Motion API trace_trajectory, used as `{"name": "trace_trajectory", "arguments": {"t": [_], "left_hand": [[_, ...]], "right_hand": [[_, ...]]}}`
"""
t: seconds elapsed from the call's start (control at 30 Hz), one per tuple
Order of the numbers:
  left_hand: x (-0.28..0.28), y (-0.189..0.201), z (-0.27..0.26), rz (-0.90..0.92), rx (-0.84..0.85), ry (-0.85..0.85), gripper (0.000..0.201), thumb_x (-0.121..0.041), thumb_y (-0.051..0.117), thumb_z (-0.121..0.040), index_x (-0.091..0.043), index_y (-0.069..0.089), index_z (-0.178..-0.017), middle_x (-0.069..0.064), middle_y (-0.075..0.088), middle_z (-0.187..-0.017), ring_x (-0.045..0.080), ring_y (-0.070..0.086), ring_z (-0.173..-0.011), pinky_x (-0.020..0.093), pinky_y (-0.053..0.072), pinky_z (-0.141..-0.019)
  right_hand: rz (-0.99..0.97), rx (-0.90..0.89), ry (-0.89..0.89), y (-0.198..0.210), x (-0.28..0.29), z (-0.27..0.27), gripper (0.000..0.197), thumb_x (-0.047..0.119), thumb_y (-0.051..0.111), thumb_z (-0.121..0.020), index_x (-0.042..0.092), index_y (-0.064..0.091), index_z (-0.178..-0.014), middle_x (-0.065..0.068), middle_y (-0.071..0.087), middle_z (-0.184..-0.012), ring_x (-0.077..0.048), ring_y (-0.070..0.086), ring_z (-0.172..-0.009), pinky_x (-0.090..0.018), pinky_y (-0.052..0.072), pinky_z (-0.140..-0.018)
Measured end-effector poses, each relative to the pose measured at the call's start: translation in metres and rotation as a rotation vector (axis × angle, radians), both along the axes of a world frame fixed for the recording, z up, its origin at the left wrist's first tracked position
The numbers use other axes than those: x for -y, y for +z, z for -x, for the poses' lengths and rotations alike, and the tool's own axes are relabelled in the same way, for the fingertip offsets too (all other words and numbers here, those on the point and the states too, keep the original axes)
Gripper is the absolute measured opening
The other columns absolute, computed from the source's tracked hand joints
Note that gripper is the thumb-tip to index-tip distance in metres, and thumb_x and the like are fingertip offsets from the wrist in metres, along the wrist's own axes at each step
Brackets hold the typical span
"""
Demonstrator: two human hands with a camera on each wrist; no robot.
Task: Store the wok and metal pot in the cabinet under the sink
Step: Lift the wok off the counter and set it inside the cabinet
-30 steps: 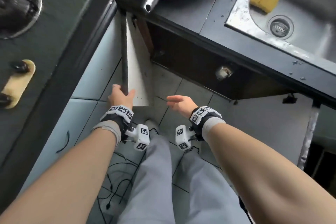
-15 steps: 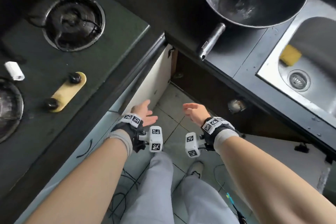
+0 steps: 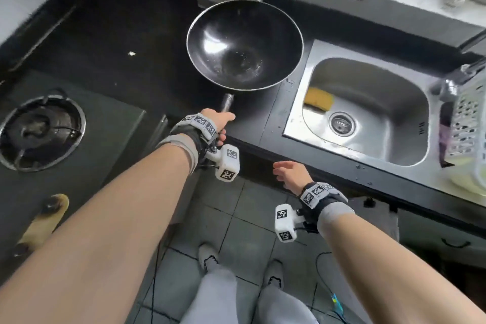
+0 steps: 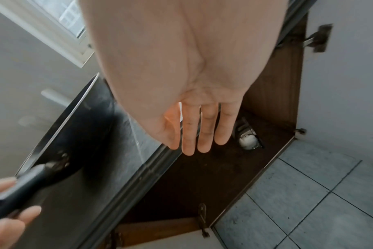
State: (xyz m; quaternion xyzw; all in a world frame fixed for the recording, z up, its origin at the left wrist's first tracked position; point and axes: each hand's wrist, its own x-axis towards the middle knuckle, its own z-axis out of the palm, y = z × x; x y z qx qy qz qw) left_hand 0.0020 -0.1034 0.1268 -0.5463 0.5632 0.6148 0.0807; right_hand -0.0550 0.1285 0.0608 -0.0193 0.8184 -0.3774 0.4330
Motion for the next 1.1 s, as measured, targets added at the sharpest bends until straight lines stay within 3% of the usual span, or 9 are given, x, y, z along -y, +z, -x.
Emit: {"name": "trace_trajectory", "arguments": {"t": [0.1, 0.2, 0.33, 0.43, 0.6, 0.77, 0.87, 0.97, 1.1], "left_hand": [[-0.011, -0.018, 0.015, -0.053, -0.04, 0.037, 0.03, -0.028, 0.068, -0.086, -0.007, 0.049, -0.073, 0.007, 0.045, -0.053, 0.016, 0.038, -0.035, 0.018, 0.034, -0.036], [-0.031, -0.028, 0.017, -0.065, -0.099, 0.112, 0.022, -0.022, 0.066, -0.084, -0.009, 0.048, -0.079, 0.005, 0.045, -0.055, 0.012, 0.034, -0.033, 0.017, 0.03, -0.037], [-0.068, -0.034, -0.016, -0.012, -0.128, 0.174, 0.018, -0.011, 0.061, -0.08, -0.012, 0.044, -0.087, 0.004, 0.039, -0.052, 0.011, 0.029, -0.028, 0.016, 0.026, -0.038], [-0.097, -0.034, -0.055, 0.031, -0.106, 0.179, 0.019, -0.004, 0.058, -0.081, -0.013, 0.041, -0.078, 0.005, 0.034, -0.053, 0.01, 0.024, -0.026, 0.014, 0.024, -0.037], [-0.144, -0.027, -0.143, 0.158, -0.074, 0.218, 0.024, -0.001, 0.06, -0.076, -0.013, 0.042, -0.068, 0.003, 0.038, -0.045, 0.014, 0.029, -0.028, 0.018, 0.027, -0.036], [-0.185, -0.021, -0.244, 0.16, 0.014, 0.264, 0.024, -0.001, 0.062, -0.075, -0.013, 0.043, -0.069, 0.005, 0.04, -0.045, 0.016, 0.031, -0.031, 0.02, 0.03, -0.036], [-0.203, -0.016, -0.296, 0.144, 0.064, 0.282, 0.017, -0.001, 0.06, -0.075, -0.011, 0.046, -0.073, 0.009, 0.042, -0.051, 0.017, 0.033, -0.034, 0.02, 0.03, -0.037], [-0.222, -0.021, -0.346, 0.128, 0.137, 0.287, 0.016, -0.002, 0.061, -0.074, -0.011, 0.047, -0.074, 0.008, 0.044, -0.051, 0.017, 0.036, -0.031, 0.021, 0.032, -0.038], [-0.244, -0.036, -0.393, 0.115, 0.225, 0.253, 0.014, -0.003, 0.061, -0.074, -0.009, 0.049, -0.078, 0.008, 0.046, -0.049, 0.018, 0.036, -0.03, 0.02, 0.033, -0.035]], "right_hand": [[0.023, 0.026, -0.107, 0.002, -0.02, 0.005, 0.03, -0.002, 0.05, -0.091, -0.001, 0.067, -0.116, -0.013, 0.066, -0.102, -0.015, 0.06, -0.08, -0.017, 0.041, -0.059], [0.027, 0.065, -0.178, -0.003, -0.036, 0.004, 0.032, -0.003, 0.046, -0.092, -0.001, 0.066, -0.117, -0.015, 0.067, -0.104, -0.013, 0.058, -0.073, -0.017, 0.04, -0.056], [0.057, 0.172, -0.203, -0.003, -0.036, -0.006, 0.027, 0.009, 0.051, -0.095, 0.006, 0.065, -0.117, -0.016, 0.067, -0.107, -0.015, 0.054, -0.064, -0.021, 0.03, -0.057], [0.117, 0.221, -0.026, 0.014, -0.019, -0.02, 0.038, 0.033, 0.051, -0.097, 0.01, 0.064, -0.125, -0.012, 0.068, -0.123, -0.019, 0.059, -0.09, -0.029, 0.041, -0.075], [0.246, 0.298, 0.342, 0.051, 0.012, -0.071, 0.059, 0.056, 0.043, -0.094, 0.015, 0.06, -0.133, -0.004, 0.063, -0.132, -0.02, 0.056, -0.121, -0.044, 0.04, -0.106], [0.207, 0.305, 0.505, 0.051, 0.005, -0.159, 0.062, 0.059, 0.06, -0.085, 0.01, 0.068, -0.121, -0.005, 0.07, -0.123, -0.02, 0.064, -0.116, -0.041, 0.048, -0.1], [0.183, 0.339, 0.599, 0.039, -0.003, -0.212, 0.049, 0.051, 0.068, -0.083, 0.011, 0.073, -0.111, -0.005, 0.073, -0.116, -0.021, 0.066, -0.115, -0.036, 0.05, -0.094], [0.132, 0.364, 0.667, 0.024, -0.007, -0.258, 0.043, 0.044, 0.075, -0.079, 0.009, 0.075, -0.103, -0.01, 0.074, -0.113, -0.021, 0.068, -0.112, -0.042, 0.053, -0.098], [0.047, 0.498, 0.727, -0.004, -0.021, -0.299, 0.028, 0.04, 0.076, -0.08, 0.014, 0.07, -0.089, -0.009, 0.073, -0.116, -0.019, 0.066, -0.113, -0.037, 0.053, -0.095]]}}
